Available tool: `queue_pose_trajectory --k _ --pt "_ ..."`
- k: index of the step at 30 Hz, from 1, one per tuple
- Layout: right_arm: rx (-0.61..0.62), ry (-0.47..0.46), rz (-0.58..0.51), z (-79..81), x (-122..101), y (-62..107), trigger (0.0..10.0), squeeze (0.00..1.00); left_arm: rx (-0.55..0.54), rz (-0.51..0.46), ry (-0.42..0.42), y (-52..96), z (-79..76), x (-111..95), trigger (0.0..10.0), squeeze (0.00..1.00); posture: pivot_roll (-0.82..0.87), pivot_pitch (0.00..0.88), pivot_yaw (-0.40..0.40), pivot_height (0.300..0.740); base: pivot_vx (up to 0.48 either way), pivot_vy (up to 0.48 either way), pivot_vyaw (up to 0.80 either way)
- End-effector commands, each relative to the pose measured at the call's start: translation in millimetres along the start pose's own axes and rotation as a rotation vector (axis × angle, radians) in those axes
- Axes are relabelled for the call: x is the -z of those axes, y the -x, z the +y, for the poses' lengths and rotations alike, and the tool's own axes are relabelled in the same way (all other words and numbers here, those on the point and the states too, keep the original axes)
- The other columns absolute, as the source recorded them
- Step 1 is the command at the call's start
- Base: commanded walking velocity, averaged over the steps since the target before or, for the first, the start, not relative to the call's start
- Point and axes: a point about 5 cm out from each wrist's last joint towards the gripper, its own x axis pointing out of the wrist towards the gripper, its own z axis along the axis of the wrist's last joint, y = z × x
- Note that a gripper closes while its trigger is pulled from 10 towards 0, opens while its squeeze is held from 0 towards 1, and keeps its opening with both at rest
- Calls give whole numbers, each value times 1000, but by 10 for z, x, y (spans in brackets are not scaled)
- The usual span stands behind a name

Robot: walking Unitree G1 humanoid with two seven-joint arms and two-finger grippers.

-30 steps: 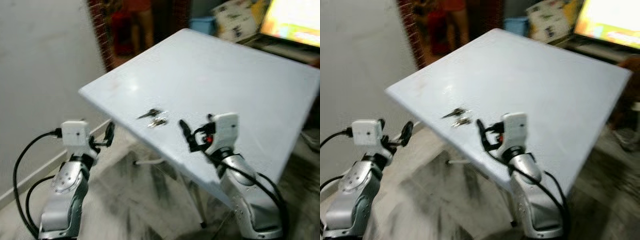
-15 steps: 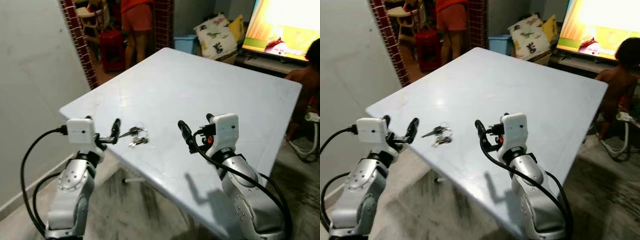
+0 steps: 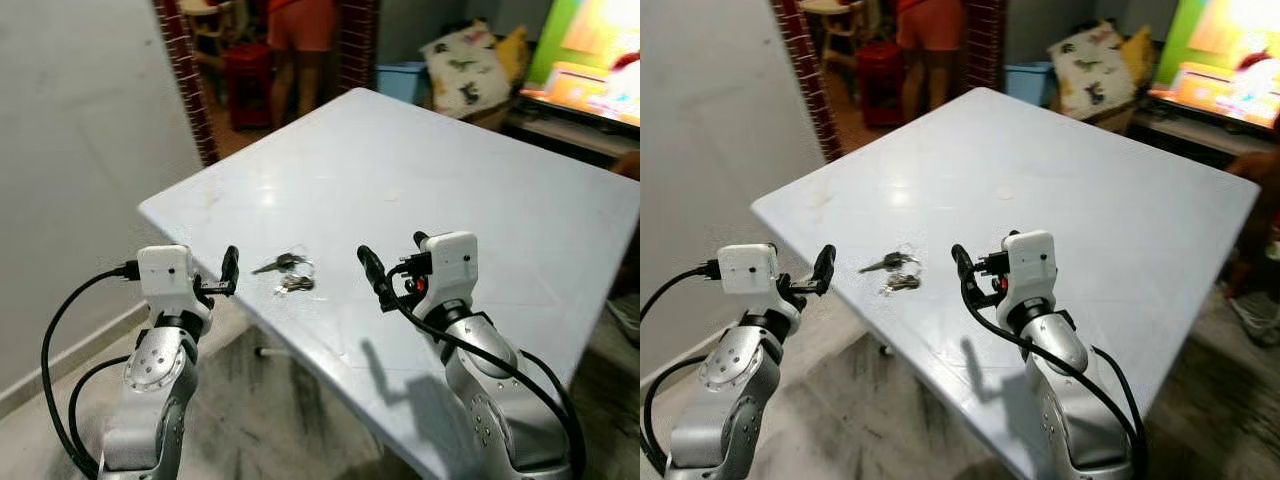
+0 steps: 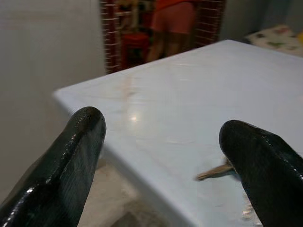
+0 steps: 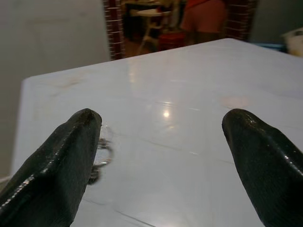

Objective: Hang keys on a hook

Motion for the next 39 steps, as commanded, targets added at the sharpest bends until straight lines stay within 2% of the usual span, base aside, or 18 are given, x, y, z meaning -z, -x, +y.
queue_pose_trajectory --k 1,6,22,39 --pt "-15 2 -21 23 -52 -12 10000 0 -15 16 -10 24 23 4 10000 0 -7 49 40 740 0 0 638" --pt "-18 0 -27 47 -64 -45 10000 0 -16 45 -13 56 56 49 10000 0 -1 58 44 740 0 0 686" --pt "-3 -31 -21 74 -55 -69 10000 0 0 77 -21 38 62 32 10000 0 9 76 61 740 0 49 0" --pt "16 -28 -29 55 -68 -72 10000 0 1 80 -26 -1 59 11 10000 0 6 71 69 740 0 280 0"
